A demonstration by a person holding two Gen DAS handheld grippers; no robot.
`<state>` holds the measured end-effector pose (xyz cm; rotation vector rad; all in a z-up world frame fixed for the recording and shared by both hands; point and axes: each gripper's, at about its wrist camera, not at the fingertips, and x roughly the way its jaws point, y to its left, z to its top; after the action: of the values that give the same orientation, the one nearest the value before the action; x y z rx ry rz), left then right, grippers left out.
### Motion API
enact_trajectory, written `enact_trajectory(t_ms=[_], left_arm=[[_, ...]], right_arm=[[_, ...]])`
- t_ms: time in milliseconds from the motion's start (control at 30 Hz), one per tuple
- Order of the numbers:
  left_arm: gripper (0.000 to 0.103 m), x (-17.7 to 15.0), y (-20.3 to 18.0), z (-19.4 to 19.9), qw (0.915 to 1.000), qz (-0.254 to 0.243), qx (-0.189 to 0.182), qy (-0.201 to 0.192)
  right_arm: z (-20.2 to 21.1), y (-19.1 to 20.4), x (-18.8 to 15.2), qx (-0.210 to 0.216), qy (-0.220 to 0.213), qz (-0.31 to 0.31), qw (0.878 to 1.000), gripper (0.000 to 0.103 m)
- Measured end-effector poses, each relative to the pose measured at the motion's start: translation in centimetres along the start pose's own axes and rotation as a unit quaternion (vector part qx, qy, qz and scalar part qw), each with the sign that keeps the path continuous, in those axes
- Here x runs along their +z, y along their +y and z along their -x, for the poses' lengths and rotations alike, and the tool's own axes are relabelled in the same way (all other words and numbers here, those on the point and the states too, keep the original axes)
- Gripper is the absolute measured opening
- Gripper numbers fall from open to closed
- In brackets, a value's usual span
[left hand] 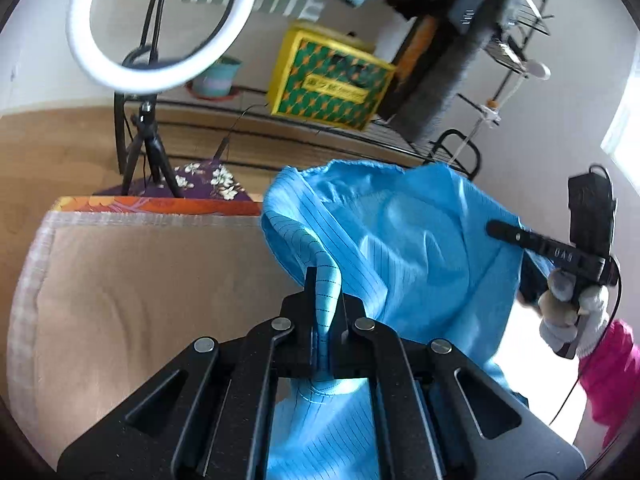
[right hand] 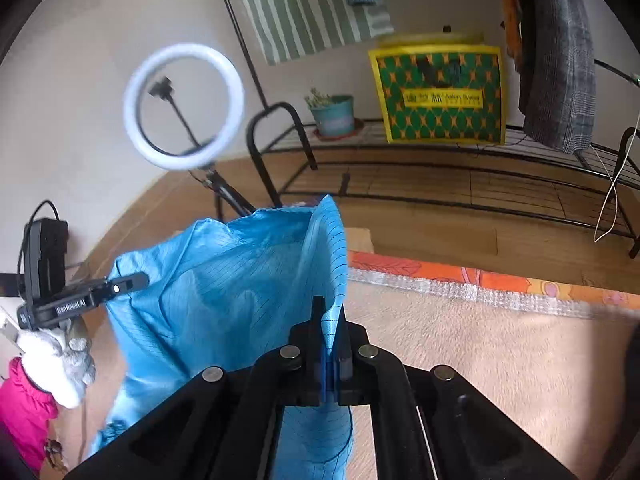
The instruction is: Fold large clothes
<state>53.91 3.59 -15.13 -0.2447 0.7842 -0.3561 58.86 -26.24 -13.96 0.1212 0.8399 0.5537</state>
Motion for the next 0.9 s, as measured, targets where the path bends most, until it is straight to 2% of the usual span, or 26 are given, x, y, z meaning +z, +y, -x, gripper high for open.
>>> enact_trajectory(t_ms=[200, 300, 433, 633, 700, 767, 867, 900], left_arm=[[0.000, -3.6, -3.5, 6.7, 0.9987, -0.049, 0.010, -0.010], [0.000, -6.1, -4.8, 9.3, 0.9979, -0.062, 0.018, -0.003], [0.000, -10.0, -5.7, 11.9, 0.9978, -0.061, 0.023, 0.011], [0.000, -16.0, -6.7, 12.8, 0.9963, -0.060, 0.034, 0.053], [0.000, -17.9, -6.9, 12.5, 0.9948, -0.055, 0.027, 0.082], [0.000, -19.4, -7.2, 13.0, 0.9936, -0.052, 0.038, 0.093], [0.010, -20.5, -7.7, 15.4, 0.9947, -0.043, 0.038, 0.085], [0.011, -20.6, -7.8, 16.4, 0.9955, -0.039, 0.037, 0.079]], right_arm=[[6.6, 4.7, -1.9, 0.044, -0.002, 0.035, 0.998, 0.000], [9.7, 6.6, -4.3, 0.061, 0.017, 0.048, 0.997, 0.000], [12.6, 8.3, -8.2, 0.061, 0.039, 0.062, 0.995, 0.000], [14.4, 9.3, -14.7, 0.059, 0.083, 0.043, 0.994, 0.000], [14.1, 9.7, -16.9, 0.048, 0.107, 0.048, 0.992, 0.000], [13.9, 10.0, -18.7, 0.035, 0.131, 0.051, 0.989, 0.000], [15.4, 10.2, -19.9, 0.021, 0.129, 0.040, 0.991, 0.013], [16.6, 10.3, -19.9, 0.018, 0.118, 0.038, 0.992, 0.024]])
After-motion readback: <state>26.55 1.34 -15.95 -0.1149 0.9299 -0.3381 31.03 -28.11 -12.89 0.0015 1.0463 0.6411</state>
